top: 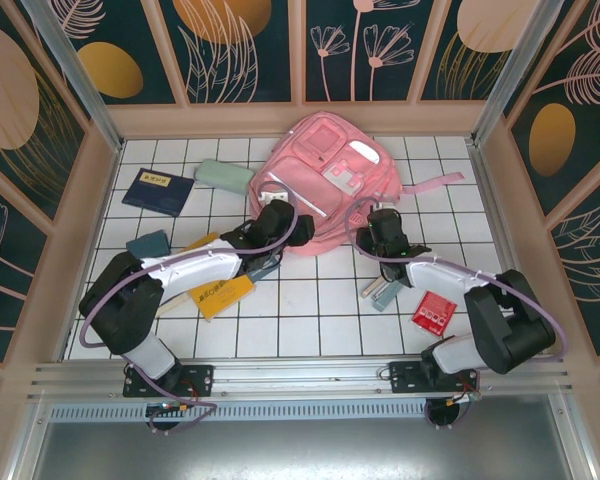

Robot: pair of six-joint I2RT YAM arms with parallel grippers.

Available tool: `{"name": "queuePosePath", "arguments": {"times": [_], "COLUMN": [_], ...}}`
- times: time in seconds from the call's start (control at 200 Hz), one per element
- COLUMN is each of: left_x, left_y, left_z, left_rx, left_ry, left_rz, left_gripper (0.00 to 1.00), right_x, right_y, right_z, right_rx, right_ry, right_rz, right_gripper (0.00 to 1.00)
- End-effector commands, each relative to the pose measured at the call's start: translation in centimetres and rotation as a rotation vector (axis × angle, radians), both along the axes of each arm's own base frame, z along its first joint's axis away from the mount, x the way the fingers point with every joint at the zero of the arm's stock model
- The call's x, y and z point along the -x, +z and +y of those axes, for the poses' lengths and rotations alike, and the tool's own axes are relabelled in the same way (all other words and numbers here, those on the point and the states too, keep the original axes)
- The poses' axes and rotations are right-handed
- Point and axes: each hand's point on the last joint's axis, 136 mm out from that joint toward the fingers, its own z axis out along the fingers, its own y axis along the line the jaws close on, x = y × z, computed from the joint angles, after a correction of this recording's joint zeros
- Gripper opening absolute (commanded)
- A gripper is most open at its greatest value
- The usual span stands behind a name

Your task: Pack the student bag

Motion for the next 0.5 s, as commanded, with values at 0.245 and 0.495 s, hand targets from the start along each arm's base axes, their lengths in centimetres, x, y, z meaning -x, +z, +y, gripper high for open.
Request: {"name": "queuePosePath", "arguments": {"times": [0.245,0.495], "left_x": [1.3,1.3], "left_y": [-1.8,-1.7], "left_z": [-0.1,-0.1], "left_rx": [0.041,0.044], "left_ry": [-0.021,-0.019], "left_rz": [0.036,0.035], "left_gripper": [0.65,0.65], "right_x": [-2.5,-3.6], "right_y": [-2.2,-3.1], "right_z": [-1.2,-1.1], "right_rx": [0.037,0.053], "right_ry": [-0.04,-0.046], "right_rz": [0.067,0.099], "right_gripper": [0.32,0.3]}}
